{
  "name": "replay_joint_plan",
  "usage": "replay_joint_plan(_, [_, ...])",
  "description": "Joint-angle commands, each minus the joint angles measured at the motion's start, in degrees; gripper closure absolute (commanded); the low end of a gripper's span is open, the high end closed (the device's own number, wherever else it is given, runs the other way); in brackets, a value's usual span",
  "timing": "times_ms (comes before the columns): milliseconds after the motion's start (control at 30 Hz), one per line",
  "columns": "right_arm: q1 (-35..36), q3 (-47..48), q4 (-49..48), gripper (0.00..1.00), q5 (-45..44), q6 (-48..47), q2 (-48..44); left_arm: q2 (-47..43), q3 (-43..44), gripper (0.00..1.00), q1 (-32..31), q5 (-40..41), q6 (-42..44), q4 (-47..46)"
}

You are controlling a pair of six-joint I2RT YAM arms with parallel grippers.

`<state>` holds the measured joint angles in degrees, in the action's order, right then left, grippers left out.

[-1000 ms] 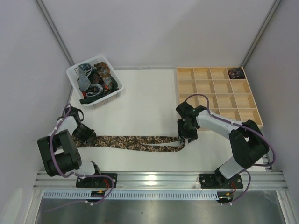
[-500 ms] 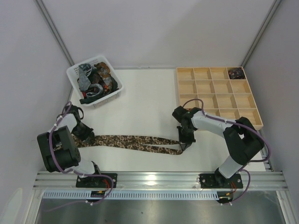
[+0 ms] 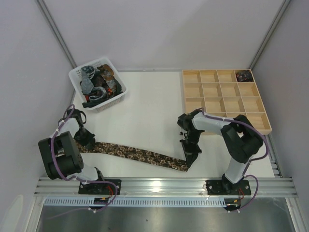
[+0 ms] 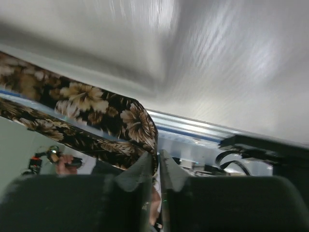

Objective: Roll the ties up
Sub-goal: Flatten the tie

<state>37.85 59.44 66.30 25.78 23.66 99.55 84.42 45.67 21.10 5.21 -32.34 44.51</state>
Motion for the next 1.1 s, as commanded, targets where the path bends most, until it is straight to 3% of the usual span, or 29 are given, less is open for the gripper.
replay_joint_plan(0, [-1.0,5.2,2.2,0.81,0.2,-4.9,3.9,0.0,0.8,0.76,-0.1,3.3,2.1,-1.5])
replay_joint_plan(200, [-0.8,17.3,1.3,0.53,-11.0,-7.1,7.9,0.0,0.9,0.77,-0.1,1.6,3.0,-1.6])
replay_joint_plan(400, [-0.1,22.0,0.1,0.44,-20.0,-6.8,3.6,-2.8,2.5,0.74,-0.2,-0.6,4.7,0.1])
replay_joint_plan(567, [5.3,11.8,-6.7,0.44,-15.6,-4.6,-5.5,-8.7,1.8,0.67,-0.3,-7.2,5.7,-1.2])
replay_joint_plan(800, [14.0,-6.8,-21.3,0.44,-21.7,4.5,-20.8,-12.3,-0.1,0.66,-0.6,-9.6,5.2,-0.8])
replay_joint_plan(1067, [17.8,-17.6,-32.7,0.42,-25.0,6.9,-29.1,-13.9,1.3,0.66,-1.1,-10.1,4.2,0.8])
